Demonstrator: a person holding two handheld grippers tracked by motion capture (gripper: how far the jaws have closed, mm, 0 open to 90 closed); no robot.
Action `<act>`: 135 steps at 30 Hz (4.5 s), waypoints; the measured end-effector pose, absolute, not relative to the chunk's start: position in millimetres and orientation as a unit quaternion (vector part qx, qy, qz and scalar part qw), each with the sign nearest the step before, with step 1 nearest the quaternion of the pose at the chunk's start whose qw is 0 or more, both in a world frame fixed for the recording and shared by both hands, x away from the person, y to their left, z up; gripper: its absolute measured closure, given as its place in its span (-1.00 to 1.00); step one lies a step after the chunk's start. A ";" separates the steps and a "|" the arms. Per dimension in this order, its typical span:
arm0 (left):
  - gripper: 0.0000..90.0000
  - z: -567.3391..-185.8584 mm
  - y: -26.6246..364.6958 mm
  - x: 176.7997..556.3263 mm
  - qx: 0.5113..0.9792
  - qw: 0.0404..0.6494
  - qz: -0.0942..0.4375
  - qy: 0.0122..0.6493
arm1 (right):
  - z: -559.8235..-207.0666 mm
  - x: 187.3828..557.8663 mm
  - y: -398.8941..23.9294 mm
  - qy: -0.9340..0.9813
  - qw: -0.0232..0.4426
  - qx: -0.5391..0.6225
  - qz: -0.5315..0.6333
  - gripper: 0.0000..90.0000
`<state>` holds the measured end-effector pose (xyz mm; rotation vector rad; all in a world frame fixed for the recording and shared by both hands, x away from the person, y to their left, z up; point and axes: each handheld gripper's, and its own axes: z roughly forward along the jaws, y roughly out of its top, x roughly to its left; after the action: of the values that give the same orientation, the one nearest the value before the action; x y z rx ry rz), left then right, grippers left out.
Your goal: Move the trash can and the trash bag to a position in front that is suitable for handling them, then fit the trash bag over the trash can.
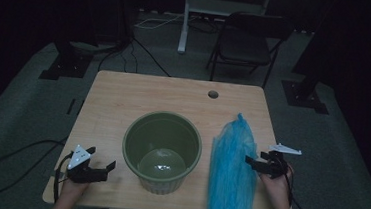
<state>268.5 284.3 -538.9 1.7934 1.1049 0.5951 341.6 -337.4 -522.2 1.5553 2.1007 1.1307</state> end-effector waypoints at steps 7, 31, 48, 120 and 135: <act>-0.98 -538.9 286.4 268.1 0.727 0.460 0.240 0.449 | -534.3 381.8 -324.6 0.743 0.130 0.548 0.361 -0.66; -0.98 -538.8 286.0 266.8 0.730 0.461 0.239 0.445 | -541.0 387.9 -272.9 0.787 0.194 0.487 0.325 0.12; -0.98 -539.5 284.0 268.1 0.734 0.459 0.234 0.442 | -510.4 370.4 -287.3 0.752 0.154 0.487 0.417 1.00; -0.98 -539.0 284.1 268.3 0.740 0.460 0.229 0.435 | -132.2 323.2 -139.8 0.592 0.247 0.169 0.748 1.00; -0.98 -538.1 284.7 268.0 0.742 0.456 0.228 0.434 | -247.4 331.1 -111.4 0.651 0.166 0.184 0.717 1.00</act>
<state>268.0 284.7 -538.1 1.8300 1.0708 0.5618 331.1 -111.4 -247.4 0.5237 1.8542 2.0418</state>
